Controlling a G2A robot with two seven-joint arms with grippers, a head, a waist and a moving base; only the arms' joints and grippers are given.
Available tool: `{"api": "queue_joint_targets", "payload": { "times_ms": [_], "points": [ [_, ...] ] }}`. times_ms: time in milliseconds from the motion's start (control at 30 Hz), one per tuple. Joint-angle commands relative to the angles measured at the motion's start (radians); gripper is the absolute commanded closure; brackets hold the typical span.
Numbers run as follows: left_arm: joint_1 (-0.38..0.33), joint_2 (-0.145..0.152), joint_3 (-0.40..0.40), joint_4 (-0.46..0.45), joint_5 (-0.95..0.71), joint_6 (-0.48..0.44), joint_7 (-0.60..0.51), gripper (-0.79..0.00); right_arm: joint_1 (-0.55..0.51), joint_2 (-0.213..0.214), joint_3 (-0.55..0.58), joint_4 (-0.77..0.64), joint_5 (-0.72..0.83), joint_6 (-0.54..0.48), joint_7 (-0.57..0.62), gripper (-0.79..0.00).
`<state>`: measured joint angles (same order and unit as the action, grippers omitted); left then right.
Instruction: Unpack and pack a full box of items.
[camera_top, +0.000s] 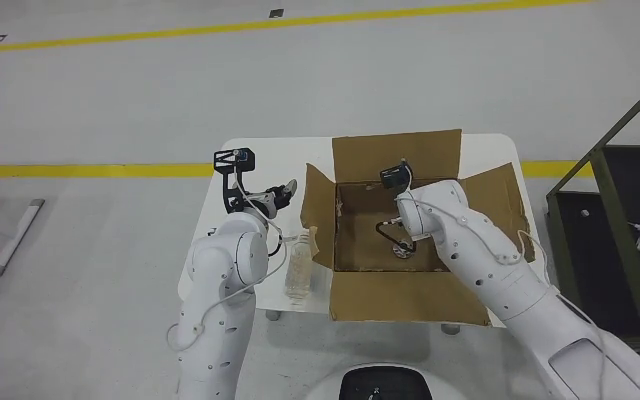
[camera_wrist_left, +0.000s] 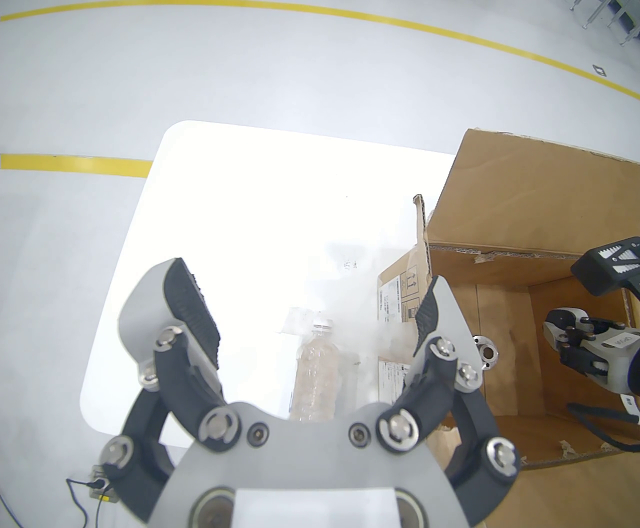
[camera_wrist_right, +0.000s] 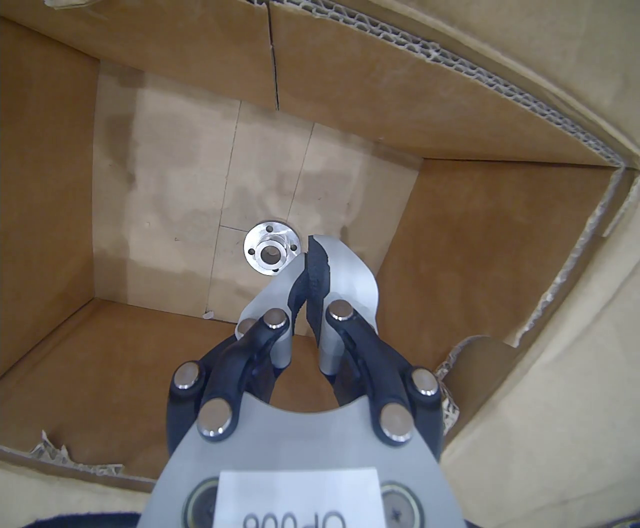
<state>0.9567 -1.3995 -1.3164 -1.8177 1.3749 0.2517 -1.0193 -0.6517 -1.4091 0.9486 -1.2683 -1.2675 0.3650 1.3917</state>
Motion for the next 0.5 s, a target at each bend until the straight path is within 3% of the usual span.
{"api": "queue_joint_targets", "payload": {
  "times_ms": [0, 233, 267, 400, 467],
  "points": [
    [0.0, 0.0, 0.0, 0.0, 0.0, 0.0, 0.0, -0.785, -0.016, 0.0, -0.001, 0.002, 0.007, -0.014, -0.019, 0.0],
    [0.0, 0.0, 0.0, 0.0, 0.0, 0.0, 0.0, -0.785, -0.065, -0.011, -0.019, 0.041, 0.038, -0.048, -0.083, 0.0],
    [0.0, 0.0, 0.0, 0.0, 0.0, 0.0, 0.0, -0.785, -0.068, -0.012, -0.016, 0.049, 0.052, -0.052, -0.095, -0.025],
    [0.0, 0.0, 0.0, 0.0, 0.0, 0.0, 0.0, -0.785, -0.072, -0.018, -0.004, 0.078, 0.088, -0.054, -0.133, -0.299],
    [0.0, 0.0, 0.0, 0.0, 0.0, 0.0, 0.0, -0.785, -0.07, -0.02, -0.003, 0.089, 0.089, -0.057, -0.14, -0.314]
  ]
}}
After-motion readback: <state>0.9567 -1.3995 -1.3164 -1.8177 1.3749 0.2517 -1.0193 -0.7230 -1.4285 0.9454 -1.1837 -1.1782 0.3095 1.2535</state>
